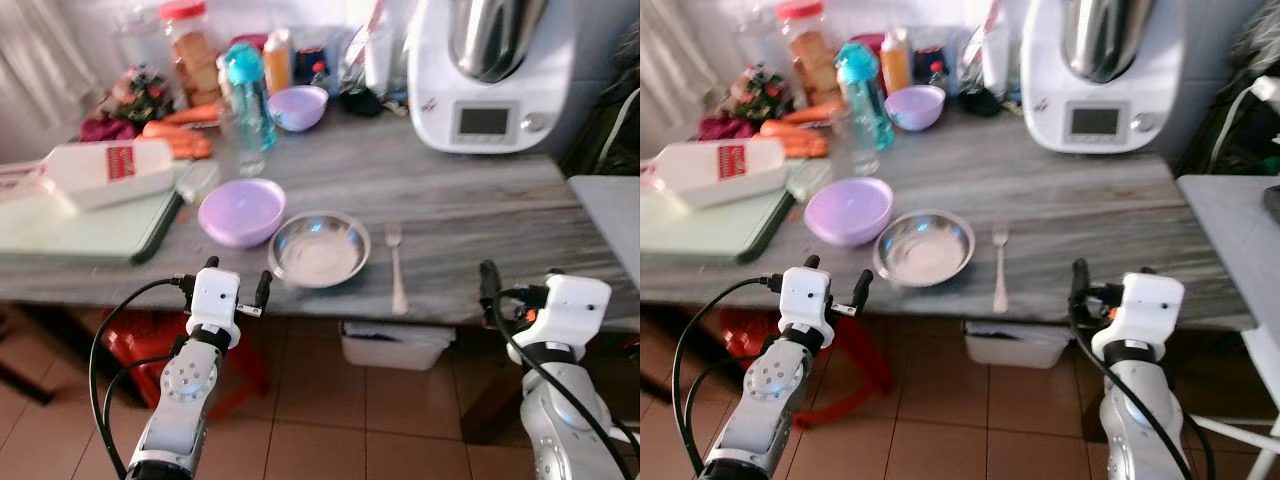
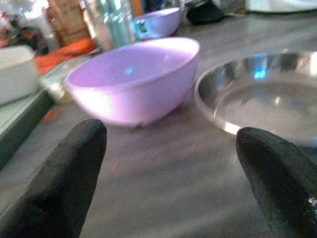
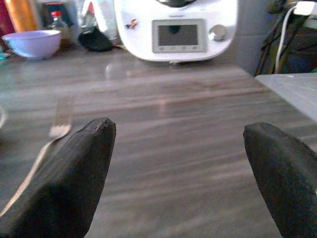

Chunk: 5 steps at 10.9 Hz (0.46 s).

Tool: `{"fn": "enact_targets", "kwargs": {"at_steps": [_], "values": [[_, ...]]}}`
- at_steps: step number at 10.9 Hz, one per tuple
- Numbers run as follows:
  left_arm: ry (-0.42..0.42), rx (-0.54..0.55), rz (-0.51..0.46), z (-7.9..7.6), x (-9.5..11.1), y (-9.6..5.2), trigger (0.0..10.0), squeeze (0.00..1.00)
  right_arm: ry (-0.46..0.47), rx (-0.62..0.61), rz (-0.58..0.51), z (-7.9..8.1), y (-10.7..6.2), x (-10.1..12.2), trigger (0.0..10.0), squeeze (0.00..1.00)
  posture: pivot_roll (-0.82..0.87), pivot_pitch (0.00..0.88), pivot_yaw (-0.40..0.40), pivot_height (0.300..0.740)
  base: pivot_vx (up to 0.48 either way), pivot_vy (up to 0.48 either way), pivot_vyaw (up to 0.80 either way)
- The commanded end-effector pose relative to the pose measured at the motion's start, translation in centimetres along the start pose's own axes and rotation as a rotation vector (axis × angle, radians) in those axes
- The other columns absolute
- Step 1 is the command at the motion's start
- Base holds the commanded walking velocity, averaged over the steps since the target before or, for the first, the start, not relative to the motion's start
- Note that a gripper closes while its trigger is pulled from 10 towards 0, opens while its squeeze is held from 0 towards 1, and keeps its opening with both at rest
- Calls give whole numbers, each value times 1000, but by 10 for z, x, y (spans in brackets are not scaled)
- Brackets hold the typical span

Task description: Setting the table

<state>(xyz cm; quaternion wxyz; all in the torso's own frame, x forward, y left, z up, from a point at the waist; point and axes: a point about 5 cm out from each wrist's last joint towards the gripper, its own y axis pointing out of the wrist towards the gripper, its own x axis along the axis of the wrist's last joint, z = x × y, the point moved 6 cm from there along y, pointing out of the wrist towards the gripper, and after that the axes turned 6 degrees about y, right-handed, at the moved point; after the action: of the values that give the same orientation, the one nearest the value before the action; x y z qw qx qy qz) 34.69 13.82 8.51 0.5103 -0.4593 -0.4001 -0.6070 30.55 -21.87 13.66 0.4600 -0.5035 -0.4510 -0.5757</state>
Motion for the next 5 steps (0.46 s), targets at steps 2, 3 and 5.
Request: {"fn": "enact_targets", "kwargs": {"at_steps": [2,3,5], "values": [[20,8,26,4,-6,-2,10000,0,-3,-8,8,2,1,1,10000,0,-10,0,78,740,-304,0,0],[24,5,30,3,-8,-2,10000,0,-58,-66,8,-5,2,0,10000,0,-12,0,78,740,-352,0,0],[27,3,32,4,-8,-2,10000,0,-23,-85,13,-9,2,-1,10000,0,-14,0,82,740,-352,0,0]]}}
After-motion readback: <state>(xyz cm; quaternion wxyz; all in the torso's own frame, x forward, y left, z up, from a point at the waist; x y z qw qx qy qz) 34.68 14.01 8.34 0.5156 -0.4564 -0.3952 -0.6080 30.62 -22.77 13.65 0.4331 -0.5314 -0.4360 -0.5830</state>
